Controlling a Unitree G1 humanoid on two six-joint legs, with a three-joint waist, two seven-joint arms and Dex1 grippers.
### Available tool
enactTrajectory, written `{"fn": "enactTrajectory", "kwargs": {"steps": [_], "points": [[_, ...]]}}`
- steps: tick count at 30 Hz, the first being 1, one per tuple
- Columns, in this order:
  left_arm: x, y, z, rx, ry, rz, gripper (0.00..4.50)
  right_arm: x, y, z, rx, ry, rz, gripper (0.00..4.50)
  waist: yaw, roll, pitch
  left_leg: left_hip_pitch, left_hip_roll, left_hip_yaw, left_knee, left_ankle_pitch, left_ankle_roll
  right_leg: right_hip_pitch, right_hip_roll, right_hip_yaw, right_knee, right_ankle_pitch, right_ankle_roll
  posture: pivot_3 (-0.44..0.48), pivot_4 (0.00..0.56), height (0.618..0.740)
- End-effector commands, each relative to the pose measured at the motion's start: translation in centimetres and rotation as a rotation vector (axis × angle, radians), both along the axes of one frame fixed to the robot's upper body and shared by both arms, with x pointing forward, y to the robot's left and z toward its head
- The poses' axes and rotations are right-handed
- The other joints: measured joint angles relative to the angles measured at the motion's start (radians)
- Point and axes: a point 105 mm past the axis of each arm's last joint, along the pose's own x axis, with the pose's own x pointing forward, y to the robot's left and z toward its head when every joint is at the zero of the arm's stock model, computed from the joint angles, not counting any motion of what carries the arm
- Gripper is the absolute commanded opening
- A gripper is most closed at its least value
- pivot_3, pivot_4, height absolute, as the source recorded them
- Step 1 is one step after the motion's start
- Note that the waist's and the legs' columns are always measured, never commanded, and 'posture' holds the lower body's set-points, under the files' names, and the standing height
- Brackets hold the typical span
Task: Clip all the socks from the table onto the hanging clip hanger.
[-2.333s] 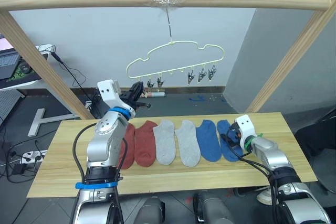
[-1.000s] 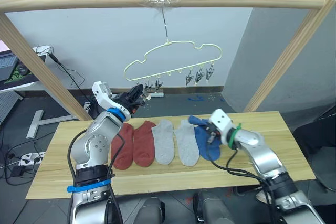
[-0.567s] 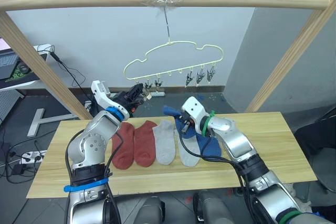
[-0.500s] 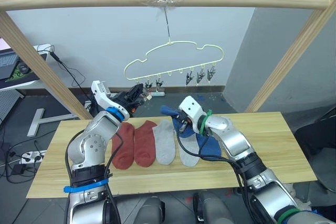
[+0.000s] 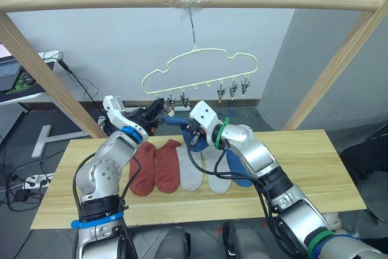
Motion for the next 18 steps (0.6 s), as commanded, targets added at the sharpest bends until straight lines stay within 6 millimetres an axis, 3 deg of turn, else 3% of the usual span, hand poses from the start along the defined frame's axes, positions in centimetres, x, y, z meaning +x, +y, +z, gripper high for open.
{"fn": "enactTrajectory", "kwargs": {"steps": [1,18], "points": [[-0.13,0.24,0.09,0.011,-0.001,0.012,0.00,-0.21,1.37,2.18,0.049,-0.052,0.032,0.02,-0.001,0.000,0.000,0.000,0.000,0.000,0.000,0.000,0.000,0.000,0.000,0.000,0.000,0.000,0.000,0.040,0.175,0.740],[-0.04,0.46,0.39,0.004,-0.007,0.025,0.00,0.03,0.84,1.58,0.024,-0.063,0.008,0.02,0.000,0.000,0.000,0.000,0.000,0.000,-0.001,0.000,0.000,-0.001,0.000,0.000,0.000,0.000,0.000,0.046,0.182,0.740]]}}
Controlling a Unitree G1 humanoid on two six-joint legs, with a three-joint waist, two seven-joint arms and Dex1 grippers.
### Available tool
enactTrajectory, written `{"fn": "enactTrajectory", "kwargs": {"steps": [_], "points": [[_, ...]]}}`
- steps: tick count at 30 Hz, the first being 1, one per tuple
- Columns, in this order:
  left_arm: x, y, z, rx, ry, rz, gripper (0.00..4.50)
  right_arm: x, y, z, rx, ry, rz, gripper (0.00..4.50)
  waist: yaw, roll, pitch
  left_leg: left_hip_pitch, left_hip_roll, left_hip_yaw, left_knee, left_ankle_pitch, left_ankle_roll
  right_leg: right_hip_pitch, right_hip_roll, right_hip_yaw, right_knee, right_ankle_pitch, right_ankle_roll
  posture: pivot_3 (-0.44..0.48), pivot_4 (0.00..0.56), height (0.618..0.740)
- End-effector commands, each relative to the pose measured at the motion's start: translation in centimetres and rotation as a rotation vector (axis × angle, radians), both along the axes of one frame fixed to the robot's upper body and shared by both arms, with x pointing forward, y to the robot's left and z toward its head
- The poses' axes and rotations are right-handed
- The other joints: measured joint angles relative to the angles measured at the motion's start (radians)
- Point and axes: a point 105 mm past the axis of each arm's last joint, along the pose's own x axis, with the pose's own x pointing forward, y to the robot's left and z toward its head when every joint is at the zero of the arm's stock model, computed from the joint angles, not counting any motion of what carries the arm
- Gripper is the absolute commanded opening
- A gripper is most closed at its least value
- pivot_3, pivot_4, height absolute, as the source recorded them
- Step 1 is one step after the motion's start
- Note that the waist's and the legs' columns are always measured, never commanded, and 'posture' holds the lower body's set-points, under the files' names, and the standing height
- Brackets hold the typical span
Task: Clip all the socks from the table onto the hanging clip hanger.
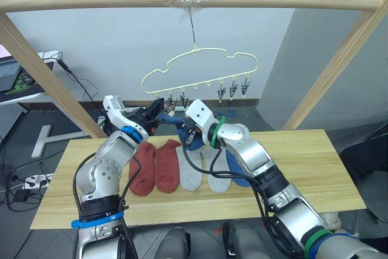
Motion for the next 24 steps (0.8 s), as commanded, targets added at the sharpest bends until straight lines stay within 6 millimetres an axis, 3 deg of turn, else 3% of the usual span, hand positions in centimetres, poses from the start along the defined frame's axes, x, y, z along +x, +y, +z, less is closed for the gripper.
{"fn": "enactTrajectory", "kwargs": {"steps": [1,11,24], "points": [[-0.1,0.5,0.4,0.002,-0.008,0.025,0.00,0.2,-0.3,0.9,0.000,-0.054,-0.009,0.02,0.000,0.000,0.000,0.000,0.000,0.000,0.000,0.000,0.000,0.000,0.000,0.000,0.000,0.000,0.000,0.046,0.182,0.740],[-0.1,0.5,0.7,-0.037,-0.007,0.024,0.00,0.0,-0.9,-0.4,0.034,0.040,-0.056,0.02,0.000,0.000,0.000,-0.001,0.001,0.000,-0.001,0.000,0.000,-0.001,0.000,0.000,0.000,0.000,0.000,0.045,0.190,0.740],[-0.1,0.3,0.8,-0.040,-0.008,0.013,0.00,-0.2,0.0,1.0,0.166,0.139,-0.100,0.02,0.000,0.000,0.000,-0.001,0.000,0.000,-0.002,0.000,0.000,-0.002,0.000,0.000,-0.001,0.000,0.000,0.041,0.182,0.740]]}}
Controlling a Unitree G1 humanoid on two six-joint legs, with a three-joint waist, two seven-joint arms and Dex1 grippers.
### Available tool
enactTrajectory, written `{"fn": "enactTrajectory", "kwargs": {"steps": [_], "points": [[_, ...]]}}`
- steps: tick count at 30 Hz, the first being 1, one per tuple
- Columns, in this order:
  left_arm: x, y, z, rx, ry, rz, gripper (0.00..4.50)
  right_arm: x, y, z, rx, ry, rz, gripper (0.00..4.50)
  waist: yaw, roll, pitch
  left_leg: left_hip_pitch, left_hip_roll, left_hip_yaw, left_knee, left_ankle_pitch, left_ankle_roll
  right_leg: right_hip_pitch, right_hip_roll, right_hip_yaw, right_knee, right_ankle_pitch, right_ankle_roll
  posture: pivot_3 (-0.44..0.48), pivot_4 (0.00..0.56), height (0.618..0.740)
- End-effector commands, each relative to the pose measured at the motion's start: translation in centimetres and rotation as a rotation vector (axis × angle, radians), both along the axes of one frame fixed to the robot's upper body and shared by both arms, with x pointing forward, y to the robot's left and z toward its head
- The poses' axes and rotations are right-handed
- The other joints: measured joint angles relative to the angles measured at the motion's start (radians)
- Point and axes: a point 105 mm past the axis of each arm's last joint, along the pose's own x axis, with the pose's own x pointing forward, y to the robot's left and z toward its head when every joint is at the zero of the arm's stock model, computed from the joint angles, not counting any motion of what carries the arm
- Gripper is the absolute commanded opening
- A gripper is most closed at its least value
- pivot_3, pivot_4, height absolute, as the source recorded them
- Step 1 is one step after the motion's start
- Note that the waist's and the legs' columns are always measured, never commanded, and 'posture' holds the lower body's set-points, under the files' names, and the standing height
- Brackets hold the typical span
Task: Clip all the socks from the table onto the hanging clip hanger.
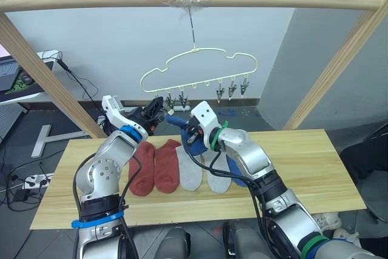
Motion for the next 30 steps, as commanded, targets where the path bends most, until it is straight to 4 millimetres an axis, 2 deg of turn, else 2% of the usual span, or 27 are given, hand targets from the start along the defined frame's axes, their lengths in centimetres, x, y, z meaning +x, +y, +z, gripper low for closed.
{"fn": "enactTrajectory", "kwargs": {"steps": [1,23,26,30], "points": [[-0.14,0.17,0.53,0.011,-0.016,0.004,0.00,-0.46,0.62,2.26,0.092,-0.013,0.012,0.02,0.000,0.000,0.000,0.000,0.000,0.000,0.000,0.000,0.000,0.000,0.000,0.000,0.000,0.000,0.000,0.041,0.182,0.740],[-0.03,0.22,0.64,0.015,-0.020,0.008,0.00,-0.43,1.25,2.51,0.098,-0.028,-0.012,0.02,0.000,0.000,0.000,0.000,0.000,0.000,-0.001,0.000,0.000,-0.001,0.000,0.000,-0.001,0.000,0.000,0.037,0.186,0.740],[-0.24,0.34,0.91,0.011,-0.040,0.009,0.75,-0.19,1.05,2.45,0.089,-0.031,-0.017,0.00,0.000,0.000,0.000,0.000,0.000,0.000,-0.001,0.000,0.000,-0.001,0.000,0.000,-0.001,0.000,0.000,0.040,0.190,0.740],[-0.39,0.22,0.91,0.011,-0.041,0.001,2.15,-0.17,1.10,2.36,0.086,-0.032,-0.013,0.00,0.001,0.000,0.001,-0.001,0.000,0.000,-0.001,0.000,0.000,-0.001,0.000,0.000,-0.001,0.000,0.000,0.041,0.192,0.740]]}}
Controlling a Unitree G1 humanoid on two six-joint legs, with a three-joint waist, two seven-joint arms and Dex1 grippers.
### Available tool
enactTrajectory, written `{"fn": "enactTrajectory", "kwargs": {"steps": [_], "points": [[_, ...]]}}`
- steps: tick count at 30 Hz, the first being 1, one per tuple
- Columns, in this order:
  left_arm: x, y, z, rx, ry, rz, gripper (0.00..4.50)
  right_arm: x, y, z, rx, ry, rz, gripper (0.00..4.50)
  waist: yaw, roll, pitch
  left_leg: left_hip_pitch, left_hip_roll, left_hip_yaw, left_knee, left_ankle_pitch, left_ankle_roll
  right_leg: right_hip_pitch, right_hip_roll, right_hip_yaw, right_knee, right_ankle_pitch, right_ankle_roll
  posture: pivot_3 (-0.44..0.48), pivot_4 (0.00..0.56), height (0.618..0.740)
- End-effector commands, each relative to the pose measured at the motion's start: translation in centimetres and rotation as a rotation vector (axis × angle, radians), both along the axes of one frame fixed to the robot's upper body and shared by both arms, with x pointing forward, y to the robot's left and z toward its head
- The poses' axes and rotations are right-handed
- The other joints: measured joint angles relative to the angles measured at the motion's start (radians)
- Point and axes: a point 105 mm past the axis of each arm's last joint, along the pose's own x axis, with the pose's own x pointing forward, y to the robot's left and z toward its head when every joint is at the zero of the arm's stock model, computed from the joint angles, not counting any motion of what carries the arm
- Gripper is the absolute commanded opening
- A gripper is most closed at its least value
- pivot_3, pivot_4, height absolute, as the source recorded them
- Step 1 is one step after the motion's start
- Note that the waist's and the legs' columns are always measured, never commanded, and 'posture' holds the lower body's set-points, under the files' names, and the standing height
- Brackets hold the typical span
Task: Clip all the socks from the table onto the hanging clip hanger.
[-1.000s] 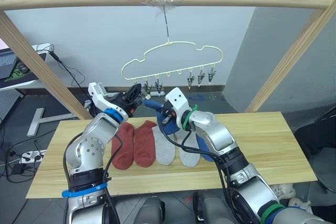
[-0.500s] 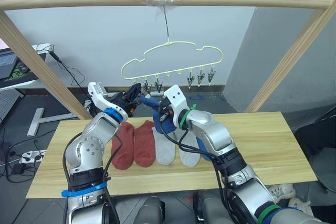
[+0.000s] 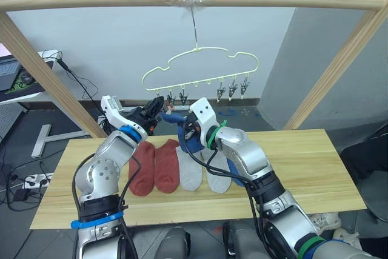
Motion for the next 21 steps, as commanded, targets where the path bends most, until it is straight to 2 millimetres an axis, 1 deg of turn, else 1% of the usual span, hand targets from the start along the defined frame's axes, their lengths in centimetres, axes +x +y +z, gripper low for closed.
{"fn": "enactTrajectory", "kwargs": {"steps": [1,3,4,5,7,8,10,12,15,17,20,21], "points": [[-0.3,0.0,1.1,0.011,-0.047,-0.005,2.42,-0.1,0.7,1.5,0.030,-0.052,0.027,0.00,0.000,0.000,0.000,0.000,0.000,0.000,0.000,0.000,0.000,0.000,0.000,0.000,0.000,0.000,0.000,0.041,0.192,0.740],[-0.4,0.0,1.2,0.011,-0.048,-0.003,3.06,-0.2,0.8,1.5,0.028,-0.054,0.034,0.00,0.000,0.000,0.000,-0.002,0.000,0.000,0.000,0.000,0.000,-0.002,0.000,0.000,0.000,0.000,0.000,0.042,0.192,0.740],[-0.4,0.0,1.2,0.009,-0.049,-0.004,3.30,-0.2,0.9,1.5,0.028,-0.055,0.036,0.00,0.000,0.000,0.000,-0.003,0.000,0.000,0.000,0.000,0.000,-0.004,0.000,0.000,0.000,0.000,0.000,0.042,0.192,0.740],[-0.4,0.0,1.2,0.007,-0.049,-0.005,3.68,-0.2,0.9,1.5,0.028,-0.055,0.037,0.00,0.000,0.000,0.000,-0.005,0.000,0.000,0.000,0.000,0.000,-0.005,0.000,0.000,0.000,0.000,0.000,0.042,0.193,0.740],[-0.5,0.0,1.3,0.005,-0.050,-0.008,4.30,-0.3,1.0,1.5,0.027,-0.057,0.039,0.00,0.000,0.000,0.000,-0.006,0.000,-0.001,0.000,0.000,0.000,-0.005,0.000,0.000,0.000,0.000,0.000,0.042,0.193,0.740],[-0.6,0.0,1.3,0.003,-0.050,-0.013,4.45,-0.3,1.1,1.5,0.028,-0.058,0.042,0.00,0.000,0.000,0.000,-0.006,0.000,-0.001,0.000,0.000,0.000,-0.005,0.000,0.000,0.000,0.001,-0.001,0.042,0.193,0.740],[-1.0,0.1,1.4,0.005,-0.047,-0.030,4.45,-0.3,1.2,1.5,0.031,-0.055,0.048,0.00,0.000,0.000,0.000,-0.007,0.000,-0.002,0.000,0.000,0.000,-0.006,0.000,0.000,0.000,0.001,-0.002,0.043,0.194,0.740],[-1.8,0.3,1.3,0.029,-0.042,-0.061,4.45,-0.6,1.5,1.4,0.042,-0.040,0.060,0.00,-0.002,0.000,0.000,-0.008,0.000,-0.002,0.000,0.000,0.000,-0.007,0.000,0.000,0.000,0.002,-0.003,0.043,0.193,0.740],[-2.6,1.4,0.9,0.079,-0.026,-0.052,4.45,-1.1,2.2,1.5,0.079,-0.012,0.093,0.00,0.000,0.001,0.001,-0.008,0.000,-0.002,0.000,0.000,-0.001,-0.008,0.000,0.000,0.000,0.003,-0.005,0.043,0.193,0.740],[-2.8,2.3,0.9,0.112,-0.021,-0.026,4.45,-1.5,2.6,1.9,0.124,0.017,0.116,0.00,0.000,0.001,0.001,-0.009,0.000,-0.005,0.000,0.000,-0.001,-0.008,0.000,0.000,0.000,0.003,-0.005,0.060,0.192,0.740],[-3.1,2.8,1.0,0.126,-0.019,-0.024,4.50,-1.8,2.9,2.3,0.171,0.056,0.135,0.77,0.003,0.001,0.001,-0.010,0.000,-0.007,0.000,0.000,-0.001,-0.008,0.000,-0.002,0.000,0.003,-0.005,0.060,0.192,0.740],[-3.1,2.8,1.1,0.130,-0.019,-0.025,4.50,-1.8,2.9,2.4,0.178,0.065,0.139,1.12,0.004,0.001,0.001,-0.010,-0.001,-0.007,0.000,0.000,-0.001,-0.008,0.000,-0.002,0.000,0.003,-0.005,0.060,0.192,0.740]]}}
